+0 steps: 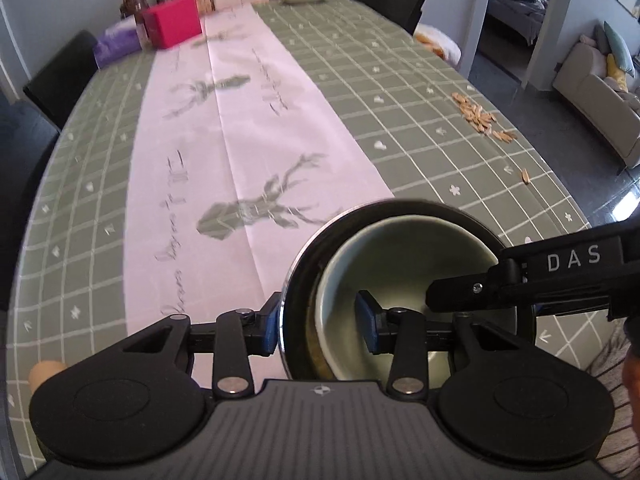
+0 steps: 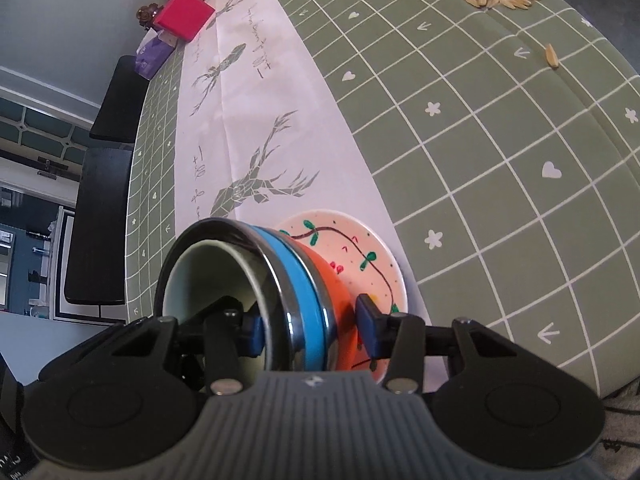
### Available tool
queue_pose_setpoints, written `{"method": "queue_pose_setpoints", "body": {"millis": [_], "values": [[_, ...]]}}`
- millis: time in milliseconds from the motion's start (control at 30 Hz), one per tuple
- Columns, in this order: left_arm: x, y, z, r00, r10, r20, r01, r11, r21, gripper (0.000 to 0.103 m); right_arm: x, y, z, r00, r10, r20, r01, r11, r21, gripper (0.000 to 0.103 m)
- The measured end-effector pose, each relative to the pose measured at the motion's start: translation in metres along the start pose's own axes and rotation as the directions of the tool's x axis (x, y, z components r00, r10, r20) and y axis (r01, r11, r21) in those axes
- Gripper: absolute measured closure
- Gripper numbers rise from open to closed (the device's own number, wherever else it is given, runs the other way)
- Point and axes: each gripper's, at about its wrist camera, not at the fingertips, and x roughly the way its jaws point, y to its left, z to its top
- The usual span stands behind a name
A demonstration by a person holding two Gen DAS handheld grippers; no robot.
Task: Organize plates and bowls
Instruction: 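Lift and carry the bowl stack with both grippers over the white plate, then lower the bowl stack onto the white plate and open both grippers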
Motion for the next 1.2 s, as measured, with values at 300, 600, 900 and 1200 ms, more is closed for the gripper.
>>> {"method": "queue_pose_setpoints", "body": {"millis": [300, 600, 900, 1200], "values": [[-0.053, 0.005, -0.028, 0.975, 0.091, 0.2, -0.072, 0.992, -0.099, 0.023, -0.044, 0.018, -0.028, 0.973, 0.043, 0.226, 0.003, 0.98, -0.201, 0.032], [-0.099, -0.026, -0.076, 0.937, 0.223, 0.268, -0.183, 0.969, -0.166, 0.008, -0.09, -0.009, -0.097, 0.963, 0.064, 0.262, -0.01, 0.979, -0.202, 0.028], [-0.102, -0.055, -0.107, 0.967, 0.137, 0.213, -0.097, 0.977, -0.19, 0.009, -0.1, -0.024, -0.15, 0.902, -0.093, 0.422, 0.204, 0.952, -0.228, 0.029], [-0.098, -0.058, -0.111, 0.971, 0.156, 0.179, -0.119, 0.972, -0.202, 0.01, -0.086, -0.038, -0.156, 0.933, -0.093, 0.347, 0.17, 0.966, -0.196, 0.032]]}}
